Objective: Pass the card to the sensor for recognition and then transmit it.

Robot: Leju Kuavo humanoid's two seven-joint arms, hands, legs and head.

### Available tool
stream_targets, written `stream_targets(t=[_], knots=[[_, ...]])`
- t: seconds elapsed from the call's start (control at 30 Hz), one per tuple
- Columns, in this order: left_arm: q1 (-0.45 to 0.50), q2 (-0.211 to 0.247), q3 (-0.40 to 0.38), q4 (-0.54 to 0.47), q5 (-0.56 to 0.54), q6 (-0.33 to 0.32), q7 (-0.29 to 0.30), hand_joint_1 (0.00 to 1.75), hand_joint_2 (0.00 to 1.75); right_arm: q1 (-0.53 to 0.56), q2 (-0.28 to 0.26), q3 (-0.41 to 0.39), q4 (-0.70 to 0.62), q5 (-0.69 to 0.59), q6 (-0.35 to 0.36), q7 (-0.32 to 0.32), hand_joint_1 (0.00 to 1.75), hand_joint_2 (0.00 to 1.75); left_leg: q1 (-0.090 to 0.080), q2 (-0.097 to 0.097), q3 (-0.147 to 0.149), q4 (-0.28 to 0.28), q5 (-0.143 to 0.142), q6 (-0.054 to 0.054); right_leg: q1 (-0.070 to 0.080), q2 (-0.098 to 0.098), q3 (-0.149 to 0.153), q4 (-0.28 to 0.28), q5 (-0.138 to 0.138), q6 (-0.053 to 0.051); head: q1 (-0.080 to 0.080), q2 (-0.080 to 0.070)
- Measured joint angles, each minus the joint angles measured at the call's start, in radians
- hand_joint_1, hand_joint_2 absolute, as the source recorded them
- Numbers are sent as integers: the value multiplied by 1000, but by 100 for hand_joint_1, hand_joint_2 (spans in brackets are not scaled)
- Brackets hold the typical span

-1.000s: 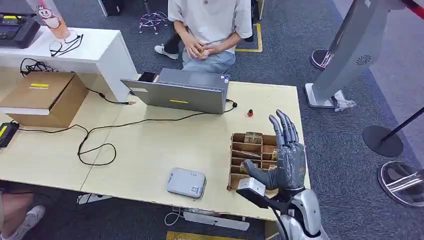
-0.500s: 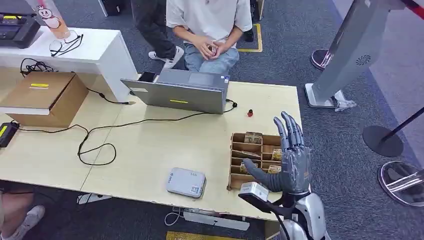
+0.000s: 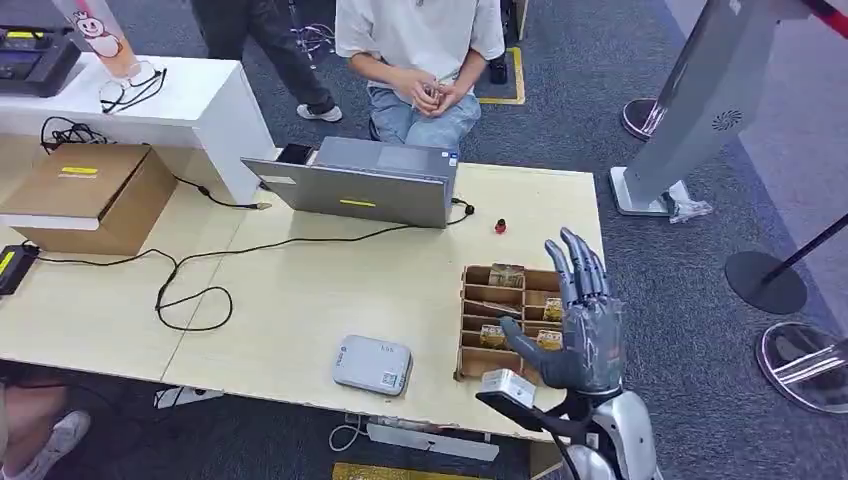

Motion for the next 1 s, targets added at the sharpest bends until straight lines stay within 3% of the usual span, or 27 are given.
stream_targets(t=[0.33, 0.63, 1.0], knots=[[0, 0, 21, 0, 0, -3, 0, 0, 0, 7, -2, 3, -28, 111, 153, 85, 0, 175, 0, 0, 0, 0, 0, 0, 0, 0, 0, 0, 0, 0, 0, 0], [0, 0, 24, 0, 1, -4, 0, 0, 0, 4, -6, 10, -41, 119, 173, 100, 0, 175, 0, 0, 0, 0, 0, 0, 0, 0, 0, 0, 0, 0, 0, 0], [4, -5, 53, -1, 8, -21, 0, 0, 0, -22, -32, 57, -41, 204, 289, 187, 0, 175, 0, 0, 0, 0, 0, 0, 0, 0, 0, 0, 0, 0, 0, 0]])
